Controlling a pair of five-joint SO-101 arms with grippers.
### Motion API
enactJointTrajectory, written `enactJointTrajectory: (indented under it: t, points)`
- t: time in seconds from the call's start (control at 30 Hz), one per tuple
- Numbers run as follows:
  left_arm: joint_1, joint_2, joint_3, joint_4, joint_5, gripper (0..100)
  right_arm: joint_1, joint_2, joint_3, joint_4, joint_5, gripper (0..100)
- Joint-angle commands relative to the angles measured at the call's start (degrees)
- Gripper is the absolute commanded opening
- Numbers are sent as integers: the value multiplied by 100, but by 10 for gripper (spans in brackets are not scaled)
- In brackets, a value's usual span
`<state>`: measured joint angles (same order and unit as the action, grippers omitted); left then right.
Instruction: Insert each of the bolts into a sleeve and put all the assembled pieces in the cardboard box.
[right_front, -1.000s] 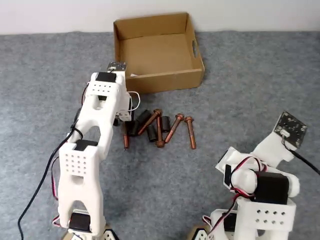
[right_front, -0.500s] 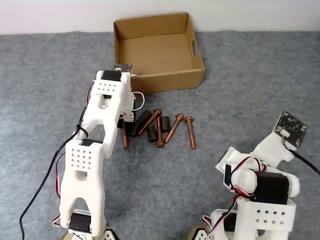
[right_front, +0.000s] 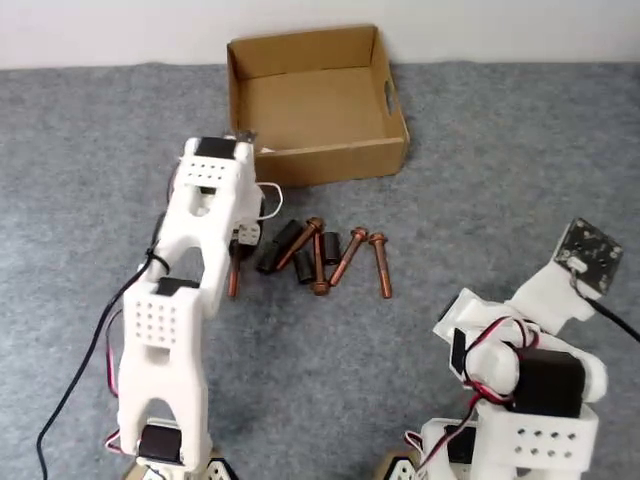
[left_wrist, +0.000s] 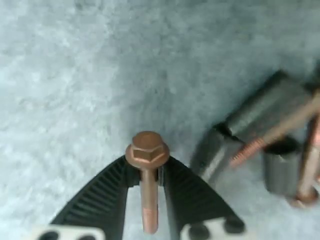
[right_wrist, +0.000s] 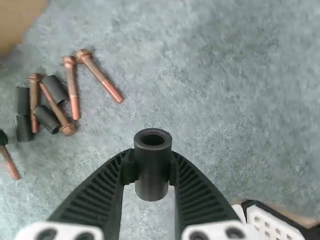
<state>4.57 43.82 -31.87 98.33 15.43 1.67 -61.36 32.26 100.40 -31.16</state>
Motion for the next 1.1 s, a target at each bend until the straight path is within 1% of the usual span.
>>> enactJointTrajectory:
  t: [0.0, 0.2, 0.3, 0.4, 0.67, 0.8, 0.93, 1.07]
  points:
    - [-18, -1565, 303, 220, -9, 3, 40, -84, -378, 136, 519, 8]
    - [26, -3666, 1393, 202, -26, 3, 31, -629, -255, 84, 1037, 8]
    - [26, -4738, 1921, -35, -26, 3, 57, -1086, -26, 92, 1424, 8]
    - [26, -5802, 2492, -431, -26, 3, 31, -1560, 334, -40, 1530, 8]
    - [26, -8501, 4251, -1767, 26, 3, 4, -2369, 1310, -1042, 2031, 8]
    - [26, -9723, 5191, -2462, 70, 3, -549, -2554, 1582, -1455, 2084, 8]
    - [26, -10813, 6009, -3077, 554, 4, -1385, -2563, 1758, -1771, 2057, 8]
    - [141, -11763, 6941, -3701, 615, 4, -2018, -2607, 2092, -2404, 2057, 8]
